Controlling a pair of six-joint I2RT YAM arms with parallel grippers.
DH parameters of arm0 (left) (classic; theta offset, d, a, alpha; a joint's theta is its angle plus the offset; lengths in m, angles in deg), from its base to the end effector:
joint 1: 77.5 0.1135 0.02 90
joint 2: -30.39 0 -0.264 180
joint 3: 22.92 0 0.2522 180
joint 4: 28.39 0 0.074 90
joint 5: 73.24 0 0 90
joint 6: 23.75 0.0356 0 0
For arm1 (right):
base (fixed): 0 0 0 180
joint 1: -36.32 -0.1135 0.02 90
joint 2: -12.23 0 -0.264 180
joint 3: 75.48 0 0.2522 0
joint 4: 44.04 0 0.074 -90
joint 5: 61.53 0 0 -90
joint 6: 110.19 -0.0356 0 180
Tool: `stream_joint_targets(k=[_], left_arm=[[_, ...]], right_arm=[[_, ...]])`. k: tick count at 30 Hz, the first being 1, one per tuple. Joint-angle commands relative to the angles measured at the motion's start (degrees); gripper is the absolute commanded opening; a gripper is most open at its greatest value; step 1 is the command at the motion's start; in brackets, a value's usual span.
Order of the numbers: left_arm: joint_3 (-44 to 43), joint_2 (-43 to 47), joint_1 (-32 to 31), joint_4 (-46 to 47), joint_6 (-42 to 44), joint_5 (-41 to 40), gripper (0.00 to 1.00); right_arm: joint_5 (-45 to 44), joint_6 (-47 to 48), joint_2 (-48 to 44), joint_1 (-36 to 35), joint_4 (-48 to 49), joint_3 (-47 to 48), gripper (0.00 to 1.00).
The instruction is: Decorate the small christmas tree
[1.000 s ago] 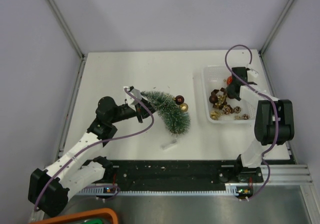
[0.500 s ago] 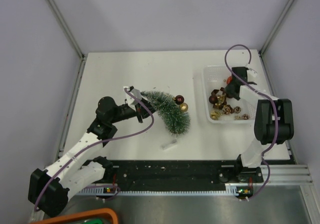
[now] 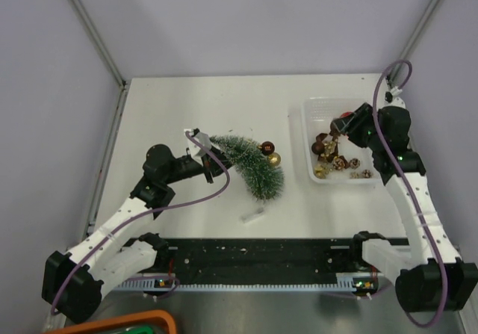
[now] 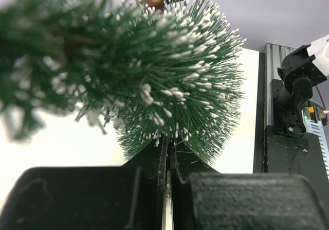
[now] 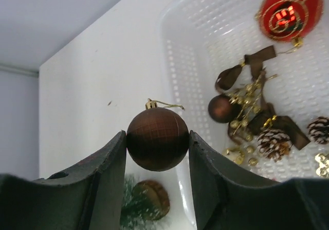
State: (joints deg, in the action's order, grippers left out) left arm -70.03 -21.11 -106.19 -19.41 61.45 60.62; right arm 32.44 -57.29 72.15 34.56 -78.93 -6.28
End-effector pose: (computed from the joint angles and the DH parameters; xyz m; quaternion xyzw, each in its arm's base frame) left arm 0.1693 -0.1208 0.3088 0.3987 0.5587 -0.4390 0.5798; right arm 0.2351 0.0097 0.3353 0.2391 0.8114 0.2048 0.4924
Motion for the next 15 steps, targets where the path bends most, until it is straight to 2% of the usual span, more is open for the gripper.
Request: stream_joint_targets(k=[1,5,11,15], left_arm=[[0.91,0.62,-0.14,0.46,-1.96,-0.61,0.0],[1.17,0.71,-0.23,0.37,-2.76,-2.01,0.0],[1.44,0.35,-0.23,0.2,-4.25,-3.69,0.0],[1.0,0.0,-0.23,0.2,-4.34,-3.69,0.0]], right_arm=[[18.85,0.46,-8.22,-0.52,-2.78,-4.19,0.39],[26.51,-0.33,-11.83,-4.29,-4.64,-4.02,0.37],[44.51,-6.83,-18.51,-5.88,7.3,-11.12,0.36],[50.42,-8.77,-22.47,-7.29,10.49,-15.79,0.35]])
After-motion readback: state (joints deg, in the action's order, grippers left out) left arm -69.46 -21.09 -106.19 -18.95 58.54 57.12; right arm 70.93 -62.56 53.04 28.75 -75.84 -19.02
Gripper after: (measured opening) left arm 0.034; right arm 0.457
